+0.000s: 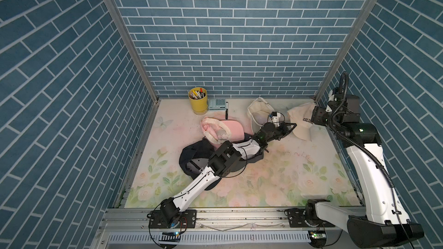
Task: Open the adjustable buckle of the baseball cap
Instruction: Place the baseball cap at the center of the board.
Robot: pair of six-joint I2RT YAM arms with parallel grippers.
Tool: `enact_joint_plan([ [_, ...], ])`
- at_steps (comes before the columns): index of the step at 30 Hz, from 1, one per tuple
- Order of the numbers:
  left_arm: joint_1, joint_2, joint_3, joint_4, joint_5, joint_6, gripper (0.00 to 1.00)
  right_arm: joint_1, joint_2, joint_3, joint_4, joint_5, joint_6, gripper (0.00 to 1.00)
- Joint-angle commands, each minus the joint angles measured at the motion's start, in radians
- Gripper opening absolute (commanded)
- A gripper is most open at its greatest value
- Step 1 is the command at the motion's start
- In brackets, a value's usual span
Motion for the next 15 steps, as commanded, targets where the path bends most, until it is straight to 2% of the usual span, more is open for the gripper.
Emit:
enact_joint_plan([
  [1,0.003,0.005,0.021,0.084,-0.045,-0.093,0.0,-0.007,-0.029,-0.016,-0.016,-0.024,0.019,0.71],
  [15,-0.077,0.068,-0.049,0.086,-0.066,-0.259,0.0,-0.011,-0.065,-0.066,-0.021,-0.056,0.021,0.71],
])
